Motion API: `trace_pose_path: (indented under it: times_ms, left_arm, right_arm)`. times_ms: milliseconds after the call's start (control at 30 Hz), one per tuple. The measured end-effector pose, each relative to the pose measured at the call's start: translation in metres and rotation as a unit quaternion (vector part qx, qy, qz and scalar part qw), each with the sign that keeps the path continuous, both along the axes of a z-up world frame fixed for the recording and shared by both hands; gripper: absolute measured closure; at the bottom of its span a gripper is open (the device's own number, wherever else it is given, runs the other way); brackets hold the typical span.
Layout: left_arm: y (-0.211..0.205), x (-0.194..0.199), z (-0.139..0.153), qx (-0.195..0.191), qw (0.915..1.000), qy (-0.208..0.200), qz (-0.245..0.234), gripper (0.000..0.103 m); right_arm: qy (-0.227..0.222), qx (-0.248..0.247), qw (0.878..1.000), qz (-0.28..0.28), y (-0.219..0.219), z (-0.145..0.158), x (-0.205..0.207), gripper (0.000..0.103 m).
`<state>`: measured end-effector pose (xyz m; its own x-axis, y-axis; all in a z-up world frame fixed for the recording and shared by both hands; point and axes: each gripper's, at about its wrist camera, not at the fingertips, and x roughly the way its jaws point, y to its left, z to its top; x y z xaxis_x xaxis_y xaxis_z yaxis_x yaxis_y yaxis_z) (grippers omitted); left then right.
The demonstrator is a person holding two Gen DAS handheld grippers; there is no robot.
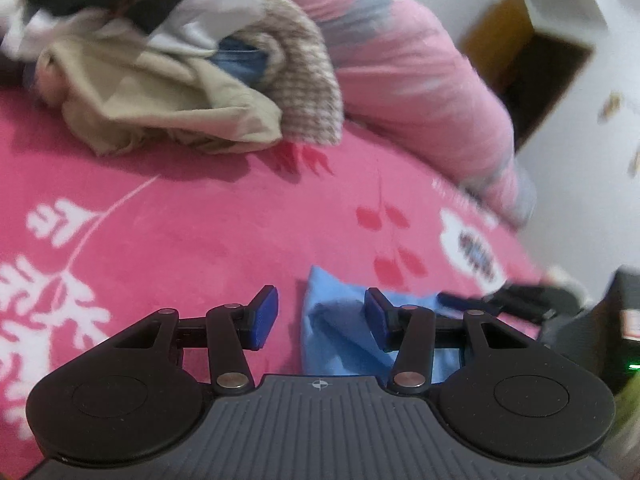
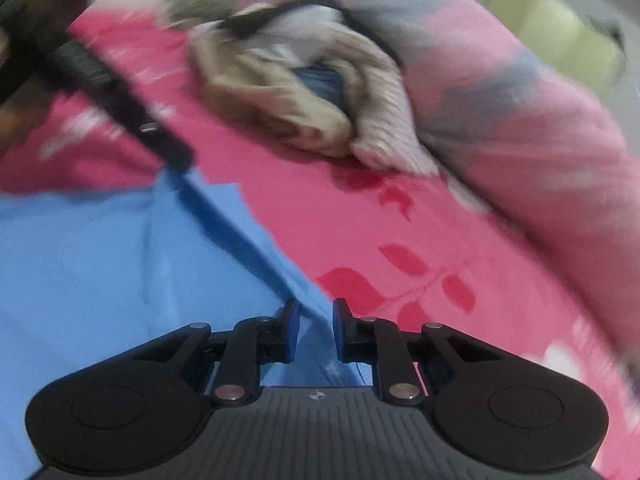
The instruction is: Fold clothes
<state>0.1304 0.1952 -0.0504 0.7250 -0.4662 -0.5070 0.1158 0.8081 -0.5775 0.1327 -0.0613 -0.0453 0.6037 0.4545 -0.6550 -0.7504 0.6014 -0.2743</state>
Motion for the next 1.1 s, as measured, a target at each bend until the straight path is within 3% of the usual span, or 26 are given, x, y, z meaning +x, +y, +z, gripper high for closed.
trace_pose_path:
  times_ms: [100,233,300,367,433,533,633,833,967,1100]
  left_arm:
    - [0.014,0.003,-0.008,-0.047,0.9988,0.008,0.013,0.055]
    - [0.025,0.003,-0.011,-0.066,0.9972,0.006,0.034,0.055]
    - [0.027,0.003,-0.01,-0.071,0.9968,0.001,0.039,0.055]
    - [0.027,0.002,-0.01,-0.075,0.9965,-0.004,0.038,0.055]
    - [0.028,0.002,-0.009,-0.079,0.9961,-0.01,0.037,0.055]
    - [0.028,0.001,-0.008,-0.084,0.9957,-0.019,0.036,0.055]
    - [0.025,-0.003,-0.004,-0.068,0.9965,-0.04,0.026,0.055]
    - [0.02,-0.004,-0.006,-0.052,0.9976,-0.044,0.01,0.054]
    - [0.015,-0.002,-0.008,-0.041,0.9984,-0.038,-0.007,0.054]
    - [0.0,-0.002,-0.007,0.003,0.9988,-0.043,-0.023,0.054]
  right_arm:
    - [0.071,0.065,0.993,-0.068,-0.014,-0.003,0.033,0.085]
    - [0.132,0.145,0.968,-0.155,-0.04,-0.005,0.065,0.084]
    - [0.133,0.181,0.961,-0.163,-0.051,0.005,0.061,0.084]
    - [0.125,0.205,0.963,-0.122,-0.051,0.021,0.041,0.083]
    - [0.11,0.195,0.973,-0.045,-0.038,0.032,0.01,0.082]
    - [0.092,0.133,0.985,0.067,-0.01,0.031,-0.03,0.081]
    - [0.061,0.064,0.988,0.126,0.014,0.015,-0.053,0.079]
    - [0.023,0.015,0.99,0.139,0.037,-0.004,-0.039,0.081]
    - [0.037,0.049,0.994,0.095,0.034,0.003,-0.016,0.084]
    - [0.064,0.096,0.992,0.042,0.022,0.011,0.008,0.083]
